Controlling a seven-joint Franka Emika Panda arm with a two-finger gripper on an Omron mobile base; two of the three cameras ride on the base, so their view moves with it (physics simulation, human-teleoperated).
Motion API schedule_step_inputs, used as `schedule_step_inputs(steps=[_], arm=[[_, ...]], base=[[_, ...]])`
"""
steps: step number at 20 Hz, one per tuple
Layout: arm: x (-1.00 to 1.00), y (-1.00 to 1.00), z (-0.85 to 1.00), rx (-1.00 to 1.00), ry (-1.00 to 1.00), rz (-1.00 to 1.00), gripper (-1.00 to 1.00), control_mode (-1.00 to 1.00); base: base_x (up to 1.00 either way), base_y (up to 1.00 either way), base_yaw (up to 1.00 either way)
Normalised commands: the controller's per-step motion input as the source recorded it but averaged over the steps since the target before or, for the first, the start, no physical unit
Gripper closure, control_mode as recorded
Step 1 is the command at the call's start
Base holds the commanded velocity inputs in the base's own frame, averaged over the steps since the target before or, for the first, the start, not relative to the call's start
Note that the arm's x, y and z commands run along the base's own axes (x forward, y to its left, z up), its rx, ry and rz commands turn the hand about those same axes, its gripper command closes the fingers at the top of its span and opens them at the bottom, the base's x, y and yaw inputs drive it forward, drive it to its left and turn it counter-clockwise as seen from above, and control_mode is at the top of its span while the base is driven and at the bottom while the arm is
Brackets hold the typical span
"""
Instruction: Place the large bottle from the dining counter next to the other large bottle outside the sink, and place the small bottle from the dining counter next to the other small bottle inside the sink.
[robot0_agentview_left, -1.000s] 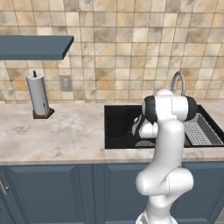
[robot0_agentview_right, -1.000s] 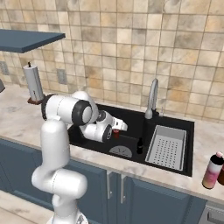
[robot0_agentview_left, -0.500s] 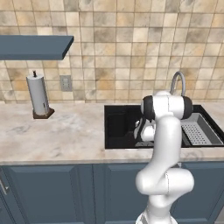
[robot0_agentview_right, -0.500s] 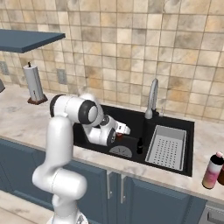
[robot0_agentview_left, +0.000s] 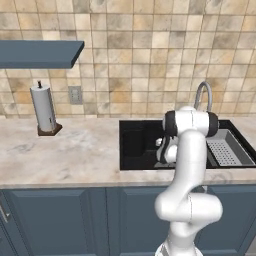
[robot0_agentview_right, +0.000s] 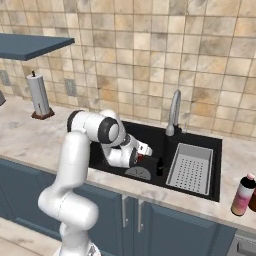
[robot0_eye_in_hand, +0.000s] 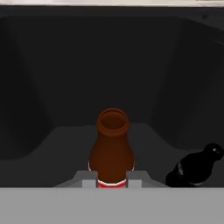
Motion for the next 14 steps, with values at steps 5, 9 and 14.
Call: schedule_step_inputs(steps=[5, 9, 14], arm=[[0.26, -0.22, -0.20, 0.03, 0.00, 0.00, 1.00, -1.00], [0.34, -0.01, -0.27, 0.00, 0.01, 0.00, -1.00, -1.00], [0.29, 0.00, -0.28, 0.00, 0.01, 0.00, -1.00, -1.00]], base=[[0.00, 0.00, 0.00], [0.00, 0.00, 0.00], [0.00, 0.00, 0.00]])
